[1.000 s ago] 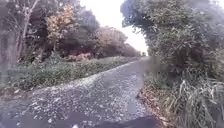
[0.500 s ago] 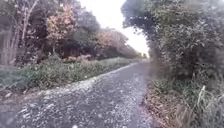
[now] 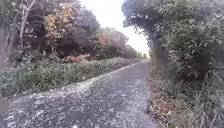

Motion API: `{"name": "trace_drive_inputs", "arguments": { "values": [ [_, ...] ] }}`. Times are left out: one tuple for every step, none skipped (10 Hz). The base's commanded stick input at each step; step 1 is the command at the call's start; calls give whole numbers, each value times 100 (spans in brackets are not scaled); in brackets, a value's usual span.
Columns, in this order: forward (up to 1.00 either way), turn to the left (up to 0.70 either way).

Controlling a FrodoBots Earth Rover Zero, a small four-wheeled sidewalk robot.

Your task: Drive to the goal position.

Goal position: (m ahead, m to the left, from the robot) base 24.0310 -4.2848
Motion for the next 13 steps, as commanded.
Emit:
{"name": "trace_drive_inputs", "arguments": {
  "values": [
    [45,-3],
    [45,-14],
    [45,-25],
    [45,-27],
    [45,-27],
    [45,-27],
    [45,-27],
    [45,-27],
    [45,-27],
    [45,-27],
    [45,-27],
    [45,-27],
    [45,-27]
  ]
}}
